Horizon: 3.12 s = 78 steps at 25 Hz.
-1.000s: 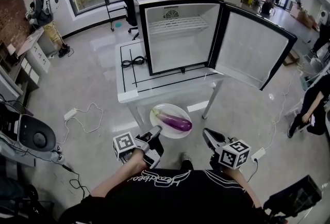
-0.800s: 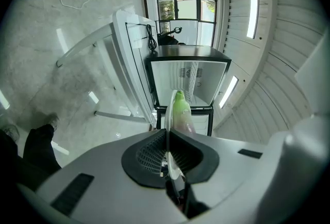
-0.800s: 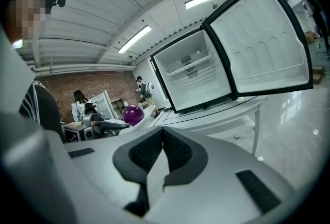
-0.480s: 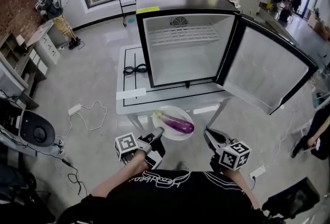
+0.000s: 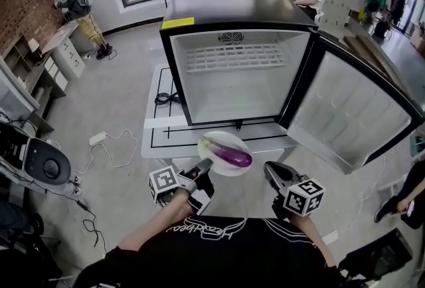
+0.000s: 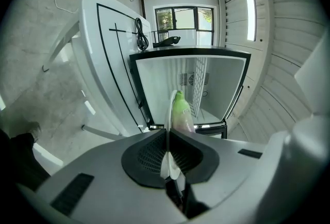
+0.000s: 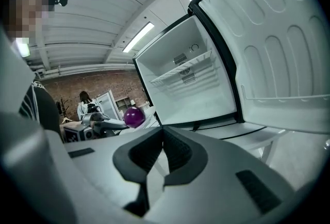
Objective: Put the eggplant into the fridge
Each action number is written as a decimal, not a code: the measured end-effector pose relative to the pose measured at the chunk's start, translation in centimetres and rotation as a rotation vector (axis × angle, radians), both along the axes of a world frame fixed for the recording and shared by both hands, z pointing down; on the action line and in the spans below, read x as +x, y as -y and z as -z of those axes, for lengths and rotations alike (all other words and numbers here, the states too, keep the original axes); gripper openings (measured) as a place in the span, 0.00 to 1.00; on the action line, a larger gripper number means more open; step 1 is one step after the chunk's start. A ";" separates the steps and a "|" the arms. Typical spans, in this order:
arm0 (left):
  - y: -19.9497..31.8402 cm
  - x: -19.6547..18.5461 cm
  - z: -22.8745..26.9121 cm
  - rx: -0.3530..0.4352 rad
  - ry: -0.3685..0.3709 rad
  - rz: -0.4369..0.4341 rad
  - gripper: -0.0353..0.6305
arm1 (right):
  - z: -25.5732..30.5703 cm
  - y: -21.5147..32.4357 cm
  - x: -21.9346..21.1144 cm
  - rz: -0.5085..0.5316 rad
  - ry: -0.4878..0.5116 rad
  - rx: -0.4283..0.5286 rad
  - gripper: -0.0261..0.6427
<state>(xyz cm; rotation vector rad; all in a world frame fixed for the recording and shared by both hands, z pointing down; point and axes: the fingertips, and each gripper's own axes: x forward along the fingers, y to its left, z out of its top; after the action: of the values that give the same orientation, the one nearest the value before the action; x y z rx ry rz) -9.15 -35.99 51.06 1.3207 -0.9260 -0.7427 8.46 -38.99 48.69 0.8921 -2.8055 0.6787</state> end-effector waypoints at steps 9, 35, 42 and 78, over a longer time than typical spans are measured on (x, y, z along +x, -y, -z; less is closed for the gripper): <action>2.9 1.1 -0.8 0.004 0.014 0.017 0.09 | -0.7 3.1 1.0 0.016 0.008 0.022 0.05; 12.5 1.8 -1.1 -0.011 0.071 -0.060 0.09 | -2.0 8.8 2.3 -0.069 0.001 -0.014 0.05; 15.4 1.8 -1.3 -0.026 0.071 -0.063 0.09 | -1.8 10.1 2.5 -0.105 -0.002 -0.012 0.05; 29.5 -0.3 -8.1 -0.193 0.182 0.056 0.09 | -5.8 13.4 1.6 -0.154 0.005 -0.121 0.05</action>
<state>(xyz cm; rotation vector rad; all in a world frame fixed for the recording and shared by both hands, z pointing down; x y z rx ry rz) -9.50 -65.50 59.15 1.2097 -1.1551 -0.5663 10.02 -52.36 54.51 1.0928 -2.6863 0.8625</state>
